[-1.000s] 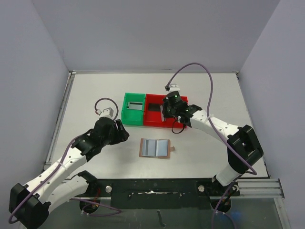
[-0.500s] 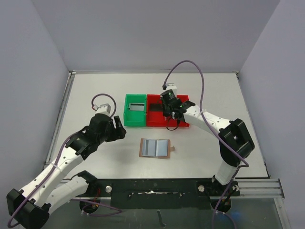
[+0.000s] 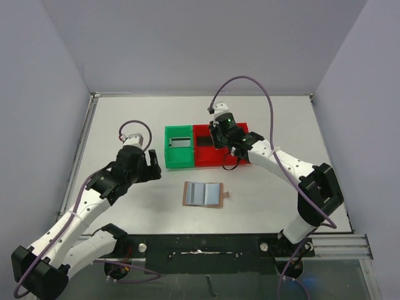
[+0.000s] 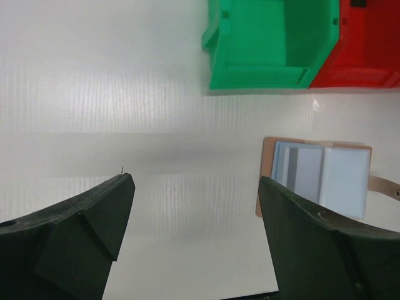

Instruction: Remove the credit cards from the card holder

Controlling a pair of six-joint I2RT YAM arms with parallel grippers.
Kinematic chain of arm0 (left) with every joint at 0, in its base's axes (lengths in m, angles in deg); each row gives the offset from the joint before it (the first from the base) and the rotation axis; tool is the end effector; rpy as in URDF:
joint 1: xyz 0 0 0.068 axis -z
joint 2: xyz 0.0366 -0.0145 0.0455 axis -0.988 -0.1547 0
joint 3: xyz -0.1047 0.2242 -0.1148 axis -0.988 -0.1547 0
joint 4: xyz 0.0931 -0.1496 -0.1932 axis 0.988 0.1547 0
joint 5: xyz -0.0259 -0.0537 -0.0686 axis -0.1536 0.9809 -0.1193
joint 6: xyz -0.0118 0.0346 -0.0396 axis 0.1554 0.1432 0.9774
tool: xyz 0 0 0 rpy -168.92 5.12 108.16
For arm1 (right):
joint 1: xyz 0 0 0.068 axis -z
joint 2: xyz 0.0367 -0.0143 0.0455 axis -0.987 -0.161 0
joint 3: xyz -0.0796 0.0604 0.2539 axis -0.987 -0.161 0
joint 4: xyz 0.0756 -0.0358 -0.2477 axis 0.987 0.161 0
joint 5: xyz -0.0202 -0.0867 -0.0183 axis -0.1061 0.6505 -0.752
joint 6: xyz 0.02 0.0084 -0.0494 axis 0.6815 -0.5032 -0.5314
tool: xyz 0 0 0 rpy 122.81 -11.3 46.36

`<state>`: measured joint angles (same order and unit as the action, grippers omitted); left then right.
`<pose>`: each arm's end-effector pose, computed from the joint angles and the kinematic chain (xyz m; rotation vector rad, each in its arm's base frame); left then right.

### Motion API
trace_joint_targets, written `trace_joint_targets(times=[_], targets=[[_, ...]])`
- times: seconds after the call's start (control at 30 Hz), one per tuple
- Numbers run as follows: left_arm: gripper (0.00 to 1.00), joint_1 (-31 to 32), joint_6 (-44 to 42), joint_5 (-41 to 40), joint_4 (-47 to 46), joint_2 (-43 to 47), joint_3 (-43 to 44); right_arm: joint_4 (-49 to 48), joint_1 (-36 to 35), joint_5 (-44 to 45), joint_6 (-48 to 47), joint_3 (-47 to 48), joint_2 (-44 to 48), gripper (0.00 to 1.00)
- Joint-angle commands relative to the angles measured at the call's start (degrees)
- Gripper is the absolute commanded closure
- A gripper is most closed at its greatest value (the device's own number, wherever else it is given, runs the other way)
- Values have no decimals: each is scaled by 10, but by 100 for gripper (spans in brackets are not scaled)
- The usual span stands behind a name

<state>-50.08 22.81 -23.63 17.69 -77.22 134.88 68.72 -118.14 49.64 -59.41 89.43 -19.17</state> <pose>0.1626 -0.0880 0.2793 -0.1421 2.3121 -0.2913 0.2971 0.2169 0.2688 -0.2852 2.2345 0.2443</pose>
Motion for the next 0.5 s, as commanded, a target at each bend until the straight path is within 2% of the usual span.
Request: trace_joint_targets(times=[0.0,0.07,0.13,0.3,0.37,0.47], targets=[[19,-56,-18,-1,-33,-16,3,-109,-22,-70,-136,10,30,100],[18,-104,-20,42,-55,-23,-15,-160,-45,-91,-213,-4,32,100],[17,-156,-32,100,-64,-34,-14,-210,-83,-64,-282,-9,24,100],[16,-305,-45,201,-94,-50,-18,-225,-116,-61,-412,43,-43,100],[16,-347,-44,218,-103,-41,-25,-224,-123,-46,-449,64,-70,100],[16,-369,-43,194,-105,-20,-30,-206,-128,-32,-498,97,-108,100]])
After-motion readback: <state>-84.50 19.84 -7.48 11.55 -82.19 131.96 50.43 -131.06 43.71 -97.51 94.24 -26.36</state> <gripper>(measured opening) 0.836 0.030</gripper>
